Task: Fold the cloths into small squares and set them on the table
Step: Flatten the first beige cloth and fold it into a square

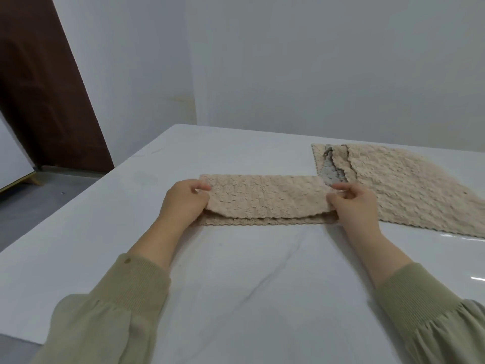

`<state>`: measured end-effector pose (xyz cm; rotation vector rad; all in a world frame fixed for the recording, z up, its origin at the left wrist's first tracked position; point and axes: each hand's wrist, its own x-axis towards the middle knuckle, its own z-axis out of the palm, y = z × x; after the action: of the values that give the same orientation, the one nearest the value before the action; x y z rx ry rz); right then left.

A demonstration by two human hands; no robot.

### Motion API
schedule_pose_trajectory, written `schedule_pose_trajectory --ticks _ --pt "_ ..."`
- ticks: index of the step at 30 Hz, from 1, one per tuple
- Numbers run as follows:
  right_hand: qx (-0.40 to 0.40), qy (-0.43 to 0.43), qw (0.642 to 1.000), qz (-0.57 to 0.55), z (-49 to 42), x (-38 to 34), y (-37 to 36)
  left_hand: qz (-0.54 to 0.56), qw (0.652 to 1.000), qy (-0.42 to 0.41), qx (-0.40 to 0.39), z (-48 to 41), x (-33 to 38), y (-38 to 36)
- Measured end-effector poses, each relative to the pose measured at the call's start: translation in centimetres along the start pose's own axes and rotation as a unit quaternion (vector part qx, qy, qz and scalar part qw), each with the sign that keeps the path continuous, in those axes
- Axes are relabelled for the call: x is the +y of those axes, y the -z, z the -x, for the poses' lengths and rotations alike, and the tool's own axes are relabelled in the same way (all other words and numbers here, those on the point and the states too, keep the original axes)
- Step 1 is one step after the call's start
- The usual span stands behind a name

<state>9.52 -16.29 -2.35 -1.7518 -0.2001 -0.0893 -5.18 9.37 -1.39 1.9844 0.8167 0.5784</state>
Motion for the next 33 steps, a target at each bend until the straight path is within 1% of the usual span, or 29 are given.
schedule_pose_trajectory --ticks 2,4,6,10,12,14,16,20,23,27,33 --pt "-0.029 0.022 0.998 0.047 0.5 -0.1 0.3 -0.08 0.997 -0.01 -0.02 0.3 -0.1 0.3" --pt "-0.045 0.047 0.99 0.129 0.6 -0.1 0.1 -0.099 0.995 -0.012 -0.017 0.3 0.1 0.4" --pt "-0.05 0.062 0.981 0.175 0.5 -0.2 -0.3 -0.116 0.993 -0.017 -0.012 0.5 0.4 0.3" --pt "-0.025 0.08 0.983 0.163 0.6 -0.6 -0.6 -0.116 0.992 -0.043 0.022 0.8 1.0 0.7" --pt "-0.028 0.096 0.981 0.167 0.4 -0.5 -0.7 -0.129 0.99 -0.048 0.028 0.7 1.0 1.0" --pt "-0.055 0.097 0.977 0.18 0.4 -0.3 -0.8 -0.159 0.986 -0.051 0.003 0.6 0.9 1.1" --pt "-0.067 0.098 0.975 0.188 0.4 -0.2 -0.9 -0.167 0.984 -0.056 -0.03 0.6 0.7 1.0" --pt "-0.016 0.101 0.978 0.18 0.4 -0.5 -0.9 -0.119 0.99 -0.064 -0.031 0.5 0.8 1.5" --pt "-0.019 0.093 0.975 0.199 0.1 -0.2 -0.9 -0.13 0.988 -0.064 -0.045 0.2 0.6 1.6" --pt "-0.047 0.101 0.96 0.258 0.1 -0.1 -1.0 -0.187 0.978 -0.058 -0.063 0.3 0.3 1.3" --pt "-0.038 0.096 0.955 0.277 0.0 0.1 -1.0 -0.252 0.964 -0.06 -0.064 0.4 0.4 1.1"
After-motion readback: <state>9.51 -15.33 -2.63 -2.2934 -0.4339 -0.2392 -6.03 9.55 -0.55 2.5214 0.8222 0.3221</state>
